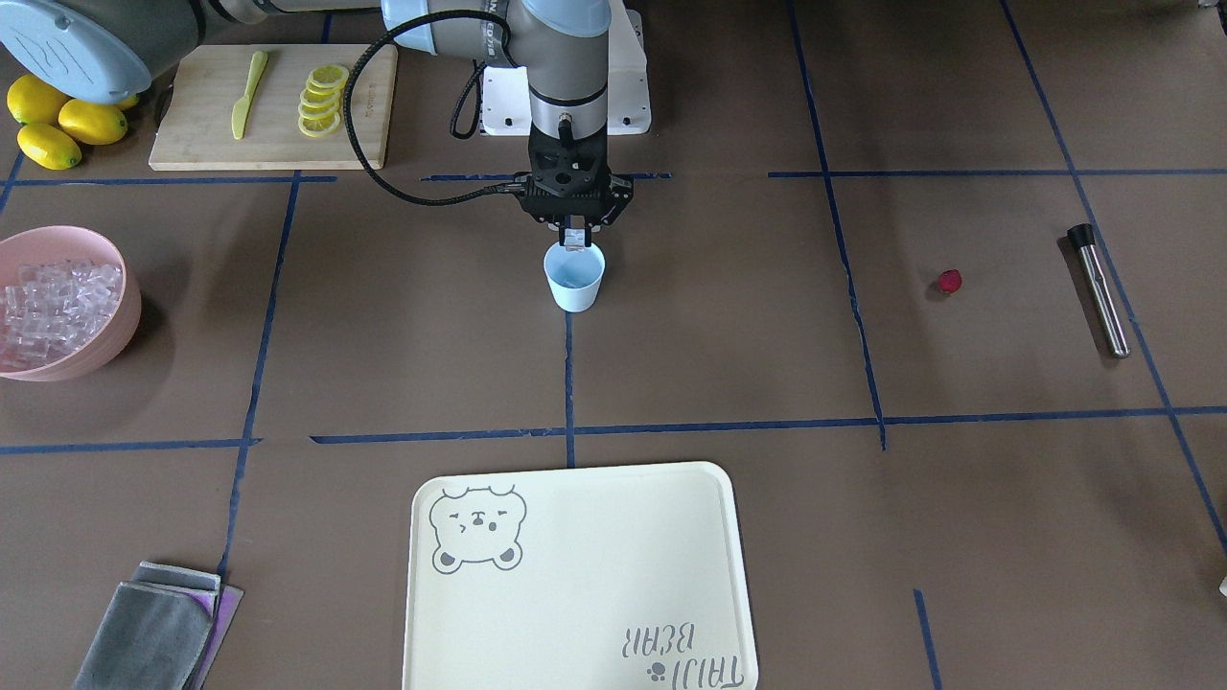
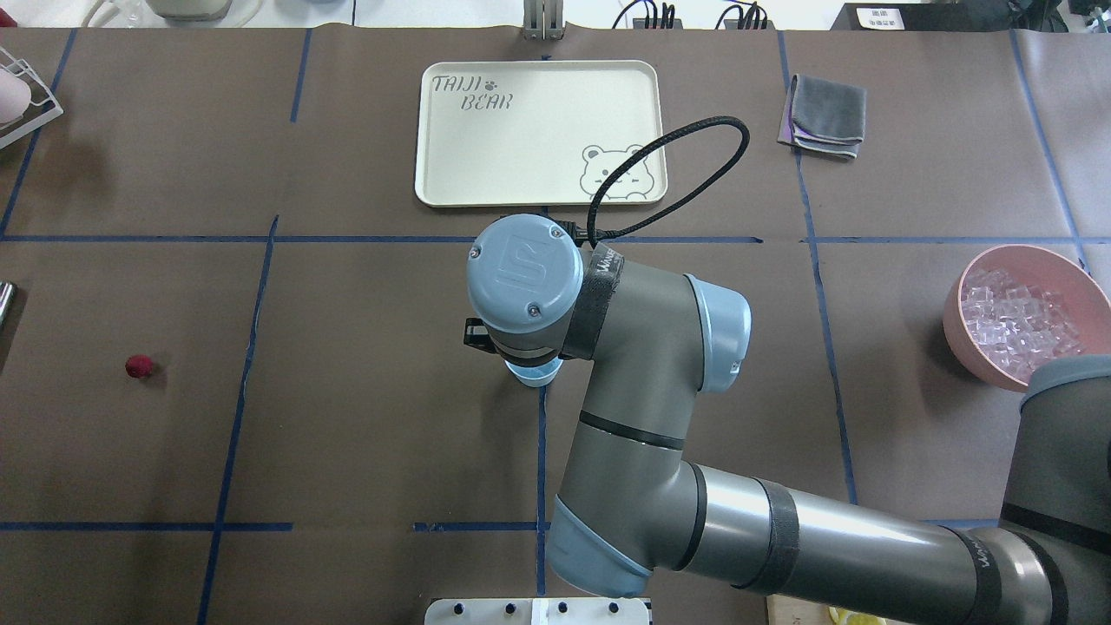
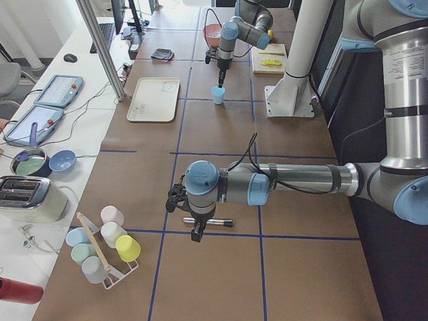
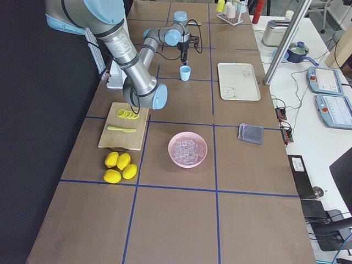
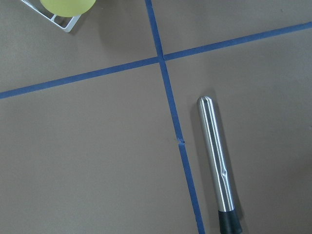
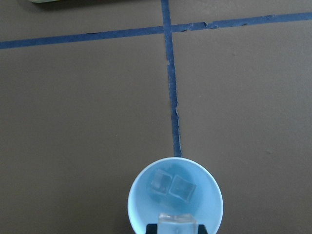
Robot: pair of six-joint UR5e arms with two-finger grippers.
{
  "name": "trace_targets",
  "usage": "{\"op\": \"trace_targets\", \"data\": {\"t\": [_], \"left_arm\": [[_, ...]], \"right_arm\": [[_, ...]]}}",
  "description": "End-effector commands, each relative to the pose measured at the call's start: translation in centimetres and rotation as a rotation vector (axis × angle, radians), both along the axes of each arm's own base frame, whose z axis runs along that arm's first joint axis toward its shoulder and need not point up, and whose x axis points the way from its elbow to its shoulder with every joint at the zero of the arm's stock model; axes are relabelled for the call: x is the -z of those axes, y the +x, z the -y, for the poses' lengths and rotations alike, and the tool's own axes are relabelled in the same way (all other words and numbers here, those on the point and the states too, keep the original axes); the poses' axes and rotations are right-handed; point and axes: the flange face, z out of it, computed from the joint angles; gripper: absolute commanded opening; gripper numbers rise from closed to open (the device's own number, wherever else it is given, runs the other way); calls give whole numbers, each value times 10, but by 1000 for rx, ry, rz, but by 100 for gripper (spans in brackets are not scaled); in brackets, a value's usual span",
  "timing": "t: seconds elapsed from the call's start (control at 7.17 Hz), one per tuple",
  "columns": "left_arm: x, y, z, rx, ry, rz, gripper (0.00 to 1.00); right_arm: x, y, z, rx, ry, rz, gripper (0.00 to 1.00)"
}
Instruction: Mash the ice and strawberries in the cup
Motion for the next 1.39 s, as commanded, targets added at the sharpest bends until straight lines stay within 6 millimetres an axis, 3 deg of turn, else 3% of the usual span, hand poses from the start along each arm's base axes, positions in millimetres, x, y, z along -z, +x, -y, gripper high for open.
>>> {"op": "trace_targets", "data": {"t": [0.0,0.42,0.56,0.7,0.84,0.98,1.12,1.25], "left_arm": [[-1,0,0,0,-1,0,100],[0,0,0,0,0,0,100],[-1,0,0,0,-1,0,100],[-1,0,-1,0,-1,0,100],[-3,1,-2,-7,-9,44,100],[-3,3,-12,-14,-13,46,100],[-5,3,-13,-13,-15,52,100],[-3,3,-13,-9,-18,44,100]], "right_arm": [[-6,-5,1,4,2,-11,99],[1,-1,1,3,10,1,99],[2,16,20,-24,14,9,99],[-5,44,56,-31,40,-8,99],[-28,87,102,6,44,-21,99],[-53,143,149,59,54,-19,99],[-81,211,193,115,87,-16,99],[-115,280,224,157,105,-2,99]]}}
